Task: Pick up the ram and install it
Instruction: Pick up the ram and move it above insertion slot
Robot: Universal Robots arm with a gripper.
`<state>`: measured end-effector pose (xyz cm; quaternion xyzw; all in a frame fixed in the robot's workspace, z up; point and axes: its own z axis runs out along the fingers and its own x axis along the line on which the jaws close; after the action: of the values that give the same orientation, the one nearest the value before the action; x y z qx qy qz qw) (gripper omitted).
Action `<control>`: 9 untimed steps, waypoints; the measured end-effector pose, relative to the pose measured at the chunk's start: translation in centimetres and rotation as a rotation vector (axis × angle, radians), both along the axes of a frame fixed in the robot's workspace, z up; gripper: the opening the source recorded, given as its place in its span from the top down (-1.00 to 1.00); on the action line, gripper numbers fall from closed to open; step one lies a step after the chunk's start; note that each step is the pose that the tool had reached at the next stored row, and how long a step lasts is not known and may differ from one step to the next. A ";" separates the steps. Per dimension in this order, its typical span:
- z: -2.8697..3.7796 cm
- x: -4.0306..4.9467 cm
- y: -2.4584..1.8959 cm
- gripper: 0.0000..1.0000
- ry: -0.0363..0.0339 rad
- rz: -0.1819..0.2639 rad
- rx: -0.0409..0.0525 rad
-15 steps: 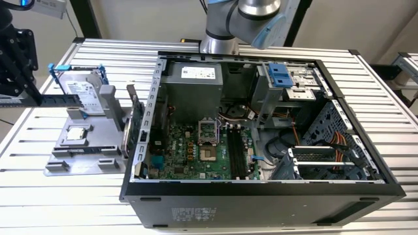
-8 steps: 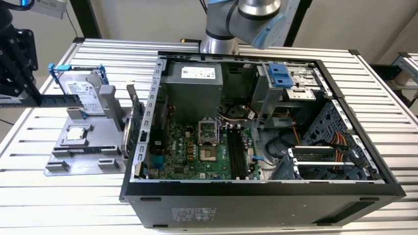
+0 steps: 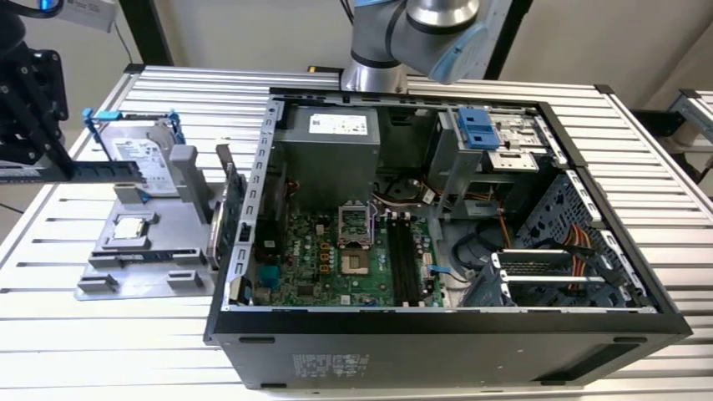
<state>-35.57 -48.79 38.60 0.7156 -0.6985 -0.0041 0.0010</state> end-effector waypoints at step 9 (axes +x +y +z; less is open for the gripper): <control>0.00 0.81 0.00 1.00 0.0001 0.000 -0.0001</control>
<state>-34.76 -48.79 38.60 0.7155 -0.6986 -0.0041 0.0011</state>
